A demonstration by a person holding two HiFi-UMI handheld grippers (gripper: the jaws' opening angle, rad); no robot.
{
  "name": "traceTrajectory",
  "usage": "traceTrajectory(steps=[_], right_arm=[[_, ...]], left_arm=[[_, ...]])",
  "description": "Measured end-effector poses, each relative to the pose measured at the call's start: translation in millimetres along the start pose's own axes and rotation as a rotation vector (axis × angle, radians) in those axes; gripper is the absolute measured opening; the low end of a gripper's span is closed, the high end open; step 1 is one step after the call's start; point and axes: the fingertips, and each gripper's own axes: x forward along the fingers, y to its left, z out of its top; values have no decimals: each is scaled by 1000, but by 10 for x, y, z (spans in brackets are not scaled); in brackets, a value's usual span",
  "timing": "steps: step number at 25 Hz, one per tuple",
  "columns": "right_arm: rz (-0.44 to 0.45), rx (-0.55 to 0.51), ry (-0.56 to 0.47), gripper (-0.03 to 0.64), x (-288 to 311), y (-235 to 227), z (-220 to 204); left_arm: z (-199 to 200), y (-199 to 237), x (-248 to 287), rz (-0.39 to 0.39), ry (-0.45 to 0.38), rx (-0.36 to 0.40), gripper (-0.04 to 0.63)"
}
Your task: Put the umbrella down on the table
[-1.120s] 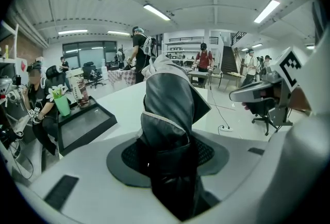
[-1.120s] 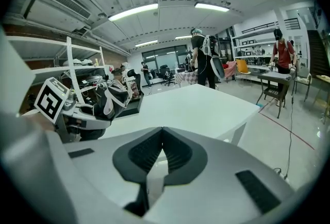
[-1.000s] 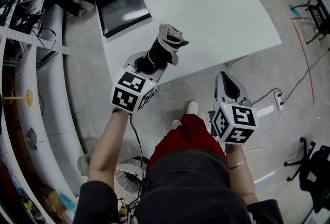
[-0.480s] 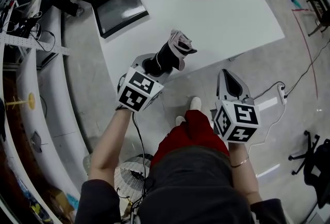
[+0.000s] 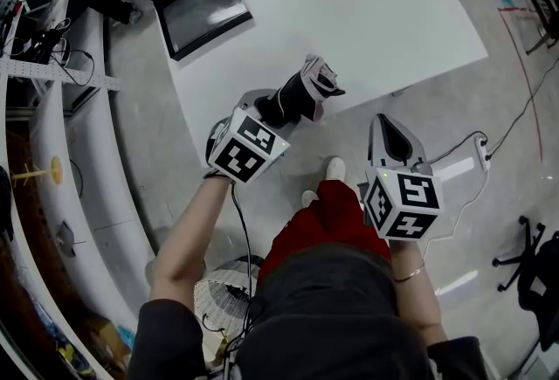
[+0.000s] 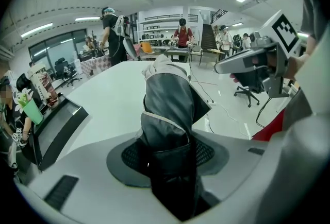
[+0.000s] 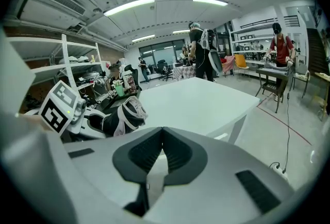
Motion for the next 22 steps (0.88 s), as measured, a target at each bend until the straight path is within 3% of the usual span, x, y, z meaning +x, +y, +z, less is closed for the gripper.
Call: traceTrajectory(steps=[22], right_arm=[[23, -8, 21, 18, 61, 61, -28]], left_arm=[[-163, -121, 231, -57, 147, 128, 198]])
